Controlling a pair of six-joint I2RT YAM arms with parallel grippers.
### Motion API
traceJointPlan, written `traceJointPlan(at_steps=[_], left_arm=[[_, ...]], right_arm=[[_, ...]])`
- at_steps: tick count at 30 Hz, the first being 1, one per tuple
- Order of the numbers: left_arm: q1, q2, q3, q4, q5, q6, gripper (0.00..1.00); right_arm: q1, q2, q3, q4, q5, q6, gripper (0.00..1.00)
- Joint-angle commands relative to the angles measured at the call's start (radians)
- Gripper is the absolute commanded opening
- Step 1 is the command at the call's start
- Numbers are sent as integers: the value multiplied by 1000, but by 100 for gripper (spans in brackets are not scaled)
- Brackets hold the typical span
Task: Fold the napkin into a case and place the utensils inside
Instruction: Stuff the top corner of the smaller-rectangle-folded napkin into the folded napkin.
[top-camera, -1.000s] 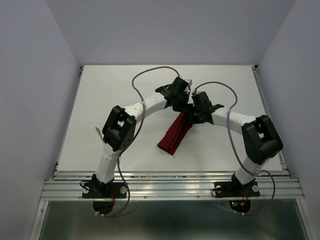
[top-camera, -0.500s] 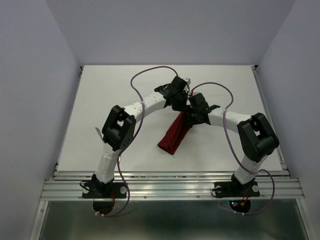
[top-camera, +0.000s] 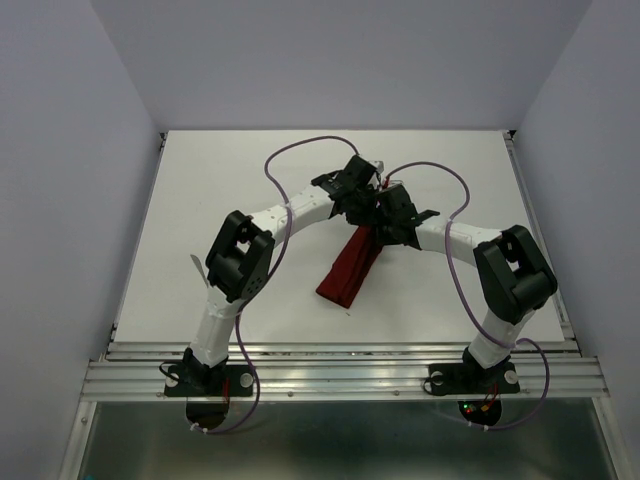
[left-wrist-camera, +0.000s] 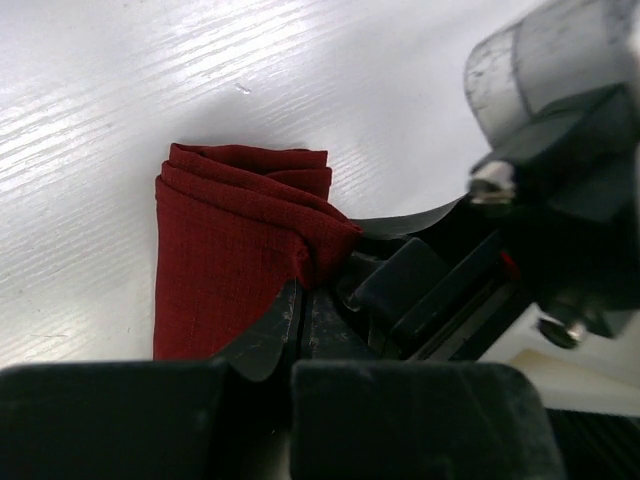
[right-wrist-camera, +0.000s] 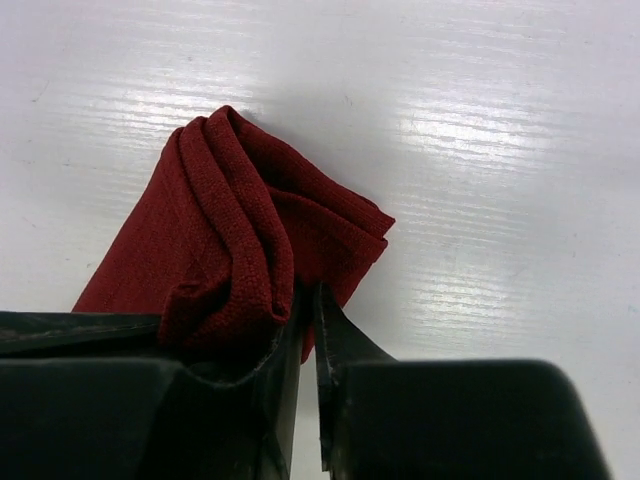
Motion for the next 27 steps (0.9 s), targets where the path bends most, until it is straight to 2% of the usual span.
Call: traceJointPlan(at_steps=[1,9,21,27], left_arm=[[-6,-1,-27,26,25,-10,0],[-7,-1,-36,33,28,-13,0],[-6,2,-38,36,26,-15,0],[-6,4,-38,36,28,-15,0]], right_arm=[[7,-31,7,59,38,24,16],[7,-13,24,65,18,29,27],[7,4,47,92,-14,38,29],[7,10,50,102,-5,48,26]])
